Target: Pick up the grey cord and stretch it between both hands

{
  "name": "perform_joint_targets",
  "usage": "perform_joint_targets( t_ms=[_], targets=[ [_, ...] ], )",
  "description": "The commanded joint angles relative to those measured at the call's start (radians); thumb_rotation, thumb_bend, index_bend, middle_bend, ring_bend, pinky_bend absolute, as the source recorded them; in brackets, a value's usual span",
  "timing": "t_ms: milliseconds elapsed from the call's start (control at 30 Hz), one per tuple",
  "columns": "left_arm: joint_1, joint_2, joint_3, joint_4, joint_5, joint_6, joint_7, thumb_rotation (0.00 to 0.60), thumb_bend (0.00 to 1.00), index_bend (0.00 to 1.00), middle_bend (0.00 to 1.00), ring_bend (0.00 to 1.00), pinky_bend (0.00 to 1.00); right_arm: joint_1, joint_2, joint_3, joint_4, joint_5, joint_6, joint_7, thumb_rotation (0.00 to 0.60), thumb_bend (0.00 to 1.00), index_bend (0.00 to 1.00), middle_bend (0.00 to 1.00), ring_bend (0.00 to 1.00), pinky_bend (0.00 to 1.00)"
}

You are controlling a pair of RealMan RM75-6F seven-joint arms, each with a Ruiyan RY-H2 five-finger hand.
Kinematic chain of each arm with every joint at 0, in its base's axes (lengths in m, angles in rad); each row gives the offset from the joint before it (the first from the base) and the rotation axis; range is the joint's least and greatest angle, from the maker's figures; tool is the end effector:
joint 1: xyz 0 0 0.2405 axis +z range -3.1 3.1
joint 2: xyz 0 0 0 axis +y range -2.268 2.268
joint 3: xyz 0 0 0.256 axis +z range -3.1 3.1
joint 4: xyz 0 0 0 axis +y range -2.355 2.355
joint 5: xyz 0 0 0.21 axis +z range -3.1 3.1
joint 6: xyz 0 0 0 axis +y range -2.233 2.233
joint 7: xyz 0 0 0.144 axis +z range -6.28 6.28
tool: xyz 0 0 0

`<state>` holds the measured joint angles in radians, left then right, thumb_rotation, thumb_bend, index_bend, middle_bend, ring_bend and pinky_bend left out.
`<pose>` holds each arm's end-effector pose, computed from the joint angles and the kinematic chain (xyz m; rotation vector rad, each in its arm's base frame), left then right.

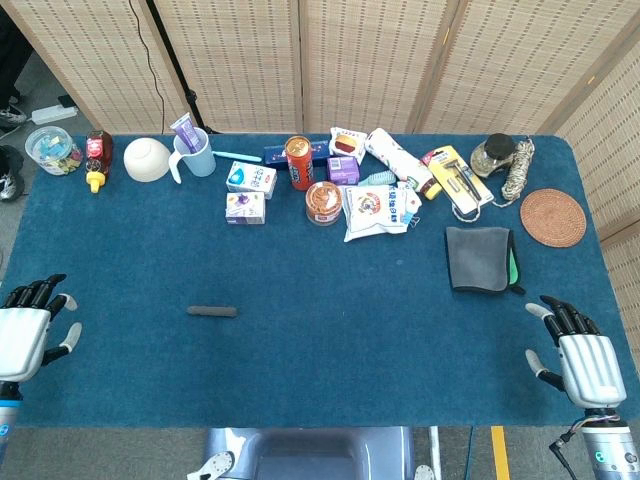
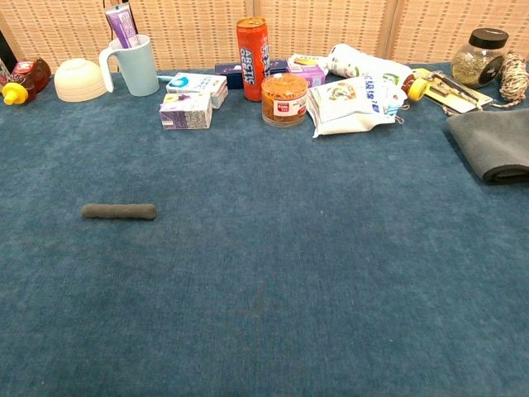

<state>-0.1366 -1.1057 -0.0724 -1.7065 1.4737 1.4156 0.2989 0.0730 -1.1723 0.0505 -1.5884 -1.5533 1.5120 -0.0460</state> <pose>-0.2877 0.1990 0.1497 -1.5003 -0.7454 -0.7473 -0.3044 -0.1773 0.1449 1.4124 -0.8566 0.9308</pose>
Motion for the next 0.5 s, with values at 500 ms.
perform_joint_targets(
  t_ms=[500],
  targets=[
    [-0.150,-0.113,-0.019,0.062,-0.056,-0.193,0.061,0.451,0.29,0.40,0.06,0.04,0.15,-0.008,0.015,-0.003,-0.006,0.002,0.006,0.009,0.600,0.33,0.23,0.16,0.17,0.26]
  ],
)
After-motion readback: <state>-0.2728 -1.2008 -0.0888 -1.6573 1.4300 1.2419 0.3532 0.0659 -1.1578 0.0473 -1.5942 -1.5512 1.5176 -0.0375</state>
